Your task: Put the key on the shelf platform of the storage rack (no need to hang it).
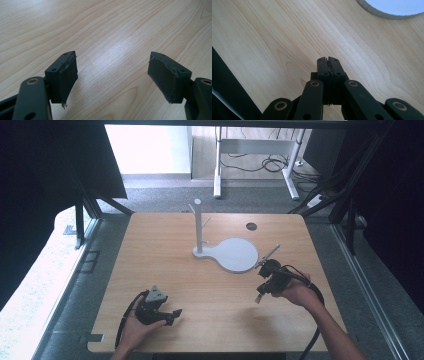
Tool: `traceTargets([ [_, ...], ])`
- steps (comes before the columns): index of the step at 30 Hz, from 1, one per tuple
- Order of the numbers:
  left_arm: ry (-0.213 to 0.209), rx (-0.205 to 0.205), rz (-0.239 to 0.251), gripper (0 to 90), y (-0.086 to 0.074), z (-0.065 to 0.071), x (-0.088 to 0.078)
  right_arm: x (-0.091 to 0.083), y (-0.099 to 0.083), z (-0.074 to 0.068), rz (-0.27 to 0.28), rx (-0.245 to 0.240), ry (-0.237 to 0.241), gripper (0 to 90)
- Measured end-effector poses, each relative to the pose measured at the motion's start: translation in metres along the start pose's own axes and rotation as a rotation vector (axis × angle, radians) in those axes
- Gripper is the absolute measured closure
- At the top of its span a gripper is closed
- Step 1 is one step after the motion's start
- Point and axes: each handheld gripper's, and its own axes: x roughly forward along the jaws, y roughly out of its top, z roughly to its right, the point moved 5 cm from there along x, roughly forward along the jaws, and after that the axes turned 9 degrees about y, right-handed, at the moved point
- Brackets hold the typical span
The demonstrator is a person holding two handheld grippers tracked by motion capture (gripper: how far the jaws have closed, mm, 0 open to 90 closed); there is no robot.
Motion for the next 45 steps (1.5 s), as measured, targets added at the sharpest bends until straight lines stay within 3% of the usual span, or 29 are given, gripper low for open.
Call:
traceTargets([
  [19,0.0,0.003,0.004,24.1,0.0,-0.001,0.0,-0.011,0.021,0.007,0.038,-0.008,-0.024,89.9],
  [28,0.006,0.003,0.004,24.1,0.0,-0.002,0.0,-0.002,0.035,0.013,0.003,0.001,-0.003,89.8],
  [45,0.008,-0.001,0.002,24.2,0.0,-0.002,0.0,-0.007,0.06,0.021,0.018,0.021,-0.007,89.9],
])
